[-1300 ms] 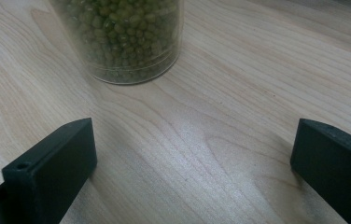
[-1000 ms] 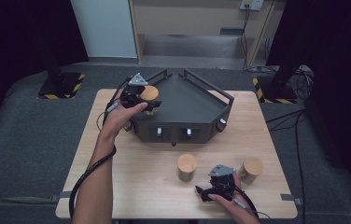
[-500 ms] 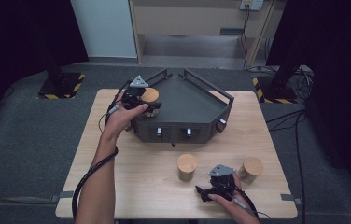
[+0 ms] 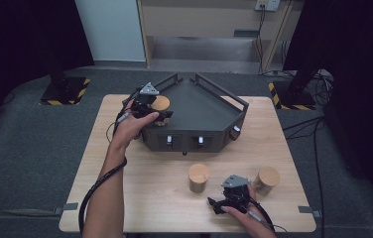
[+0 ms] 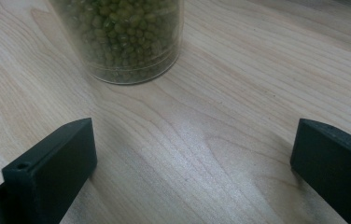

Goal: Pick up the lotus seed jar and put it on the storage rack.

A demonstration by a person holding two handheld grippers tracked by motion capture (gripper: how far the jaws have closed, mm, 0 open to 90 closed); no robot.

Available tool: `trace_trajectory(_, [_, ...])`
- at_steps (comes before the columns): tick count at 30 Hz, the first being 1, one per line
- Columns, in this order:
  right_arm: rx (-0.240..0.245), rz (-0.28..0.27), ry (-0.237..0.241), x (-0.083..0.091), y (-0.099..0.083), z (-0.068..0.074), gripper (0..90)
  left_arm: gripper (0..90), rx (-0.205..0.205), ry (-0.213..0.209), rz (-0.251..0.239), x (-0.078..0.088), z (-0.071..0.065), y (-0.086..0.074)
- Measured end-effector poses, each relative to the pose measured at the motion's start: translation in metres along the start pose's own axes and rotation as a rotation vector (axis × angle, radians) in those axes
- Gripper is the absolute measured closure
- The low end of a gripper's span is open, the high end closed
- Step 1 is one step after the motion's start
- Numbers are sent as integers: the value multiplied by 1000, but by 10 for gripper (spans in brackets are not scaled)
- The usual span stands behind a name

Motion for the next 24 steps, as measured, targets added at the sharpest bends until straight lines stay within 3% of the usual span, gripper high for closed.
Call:
trace_trajectory(8, [0,0,0,0,0,0,5,243,34,-14,-3,0,5,-2])
trace_trajectory(18, [0,0,0,0,0,0,5,238,34,-16,6,0,6,-1])
trace_trajectory(21, [0,0,0,0,0,0,5,127,27,7,18,0,2,0])
trace_trajectory(24, [0,0,0,0,0,0,5,78,8,23,20,2,-2,1])
Point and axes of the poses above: each handheld gripper's, and its own axes: x roughly backward along the jaws, y roughly out of its top, z roughly to its left, the point moved 2 cm from there along -x, roughly forward along the jaws, and after that the axes turned 9 degrees about x, right-handed, at the moved point
